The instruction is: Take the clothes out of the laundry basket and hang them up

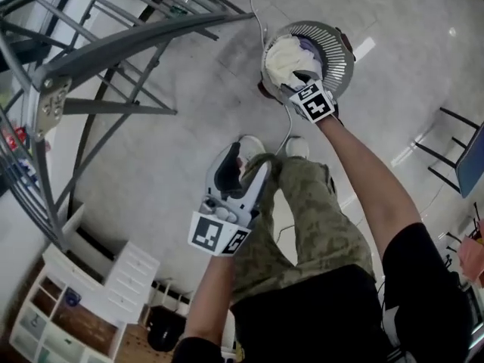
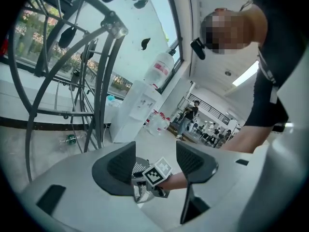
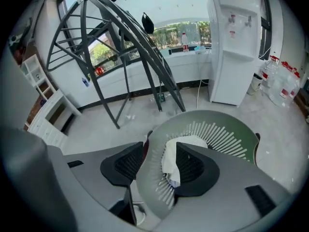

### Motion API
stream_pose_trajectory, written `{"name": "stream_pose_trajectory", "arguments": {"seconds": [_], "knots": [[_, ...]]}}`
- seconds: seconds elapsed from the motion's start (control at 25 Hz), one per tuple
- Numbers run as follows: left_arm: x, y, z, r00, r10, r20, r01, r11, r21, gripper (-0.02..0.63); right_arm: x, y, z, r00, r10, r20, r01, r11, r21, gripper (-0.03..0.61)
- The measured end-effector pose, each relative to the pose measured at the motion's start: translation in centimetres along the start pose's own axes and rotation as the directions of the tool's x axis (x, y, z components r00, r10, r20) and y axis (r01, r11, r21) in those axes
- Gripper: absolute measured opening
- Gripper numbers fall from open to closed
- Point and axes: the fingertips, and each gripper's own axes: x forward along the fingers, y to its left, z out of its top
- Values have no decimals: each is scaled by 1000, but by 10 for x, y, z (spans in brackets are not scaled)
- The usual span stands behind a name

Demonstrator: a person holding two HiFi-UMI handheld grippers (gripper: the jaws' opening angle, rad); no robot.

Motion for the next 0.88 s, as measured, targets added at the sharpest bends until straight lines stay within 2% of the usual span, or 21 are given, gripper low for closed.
{"name": "stream_pose_trajectory", "arguments": {"seconds": [0.2,0.44,0.56,0.64,0.76,0.88], "knots": [[6,39,-32,1000,-8,-13,8,1000,20,242,70,-12,-47,998,1,-68,-1,1000,7,187],[0,73,-60,1000,7,-8,-7,1000,-10,242,137,-27,-76,995,-14,-100,13,1000,-14,186],[-5,84,-70,1000,17,-1,-17,1000,-26,242,156,-36,-77,992,-43,-119,39,998,-39,186],[-4,90,-77,1000,15,-12,-15,1000,-14,242,170,-38,-70,993,-31,-110,27,999,-39,186],[0,90,-86,1000,0,-30,0,1000,-6,242,183,-35,-86,984,-2,-179,-2,1000,-27,186],[-4,87,-85,1000,1,-5,-1,999,-49,242,183,-35,-98,970,23,-240,-19,1000,20,41]]}}
